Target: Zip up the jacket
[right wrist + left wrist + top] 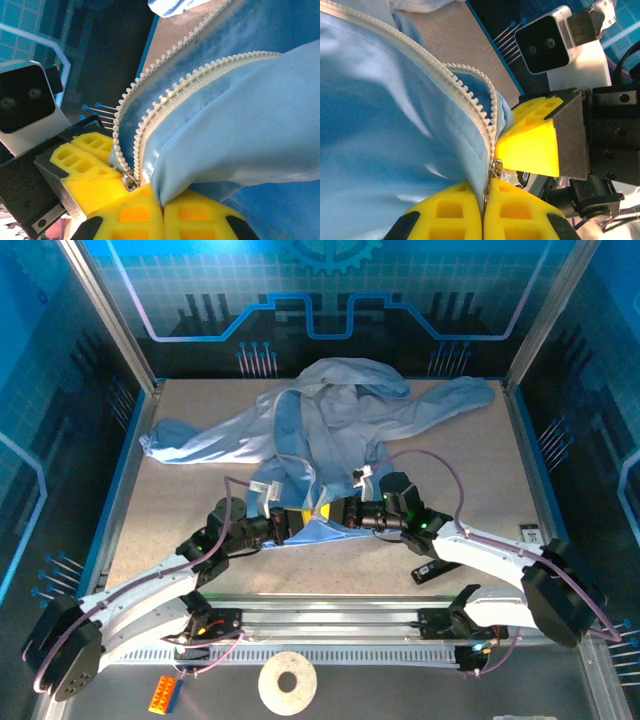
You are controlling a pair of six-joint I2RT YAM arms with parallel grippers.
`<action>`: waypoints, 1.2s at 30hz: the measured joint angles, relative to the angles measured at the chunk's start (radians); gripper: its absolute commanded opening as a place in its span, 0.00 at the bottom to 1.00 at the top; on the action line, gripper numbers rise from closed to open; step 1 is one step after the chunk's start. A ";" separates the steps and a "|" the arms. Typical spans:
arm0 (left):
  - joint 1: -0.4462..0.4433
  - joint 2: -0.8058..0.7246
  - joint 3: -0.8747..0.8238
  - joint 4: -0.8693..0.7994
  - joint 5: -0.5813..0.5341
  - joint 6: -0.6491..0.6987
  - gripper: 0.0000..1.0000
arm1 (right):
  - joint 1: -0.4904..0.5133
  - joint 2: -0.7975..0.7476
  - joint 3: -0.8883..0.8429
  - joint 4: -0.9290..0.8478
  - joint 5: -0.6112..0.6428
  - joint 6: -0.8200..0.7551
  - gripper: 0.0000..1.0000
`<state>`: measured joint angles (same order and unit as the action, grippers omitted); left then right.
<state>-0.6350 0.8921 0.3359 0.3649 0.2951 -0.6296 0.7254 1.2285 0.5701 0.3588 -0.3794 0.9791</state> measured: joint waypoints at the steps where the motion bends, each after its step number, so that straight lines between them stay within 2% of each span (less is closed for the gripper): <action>1: 0.000 -0.003 0.018 -0.029 0.010 0.010 0.00 | 0.000 -0.009 0.000 -0.006 0.000 -0.007 0.00; 10: 0.000 -0.004 0.056 -0.113 0.044 0.037 0.00 | 0.000 -0.027 -0.008 -0.010 -0.015 -0.022 0.00; 15: 0.000 -0.004 0.056 -0.121 0.043 0.034 0.19 | 0.000 -0.017 -0.009 -0.005 -0.023 -0.021 0.00; 20: 0.005 -0.007 0.056 -0.120 0.043 0.032 0.24 | -0.008 -0.013 -0.017 0.002 -0.016 -0.018 0.00; 25: 0.017 -0.026 0.051 -0.105 0.043 0.026 0.18 | -0.008 -0.011 -0.017 0.005 -0.014 -0.017 0.00; 33: 0.021 -0.032 0.041 -0.093 0.043 0.025 0.28 | -0.008 0.010 -0.017 0.020 -0.015 -0.010 0.00; 34: 0.021 -0.028 0.041 -0.090 0.043 0.025 0.27 | -0.008 0.014 -0.017 0.021 -0.015 -0.010 0.00; 36: 0.021 -0.016 0.041 -0.082 0.043 0.021 0.16 | -0.006 0.021 -0.017 0.025 -0.015 -0.010 0.00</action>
<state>-0.6140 0.8764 0.3767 0.2832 0.3386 -0.6086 0.7189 1.2495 0.5533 0.3840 -0.3943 0.9691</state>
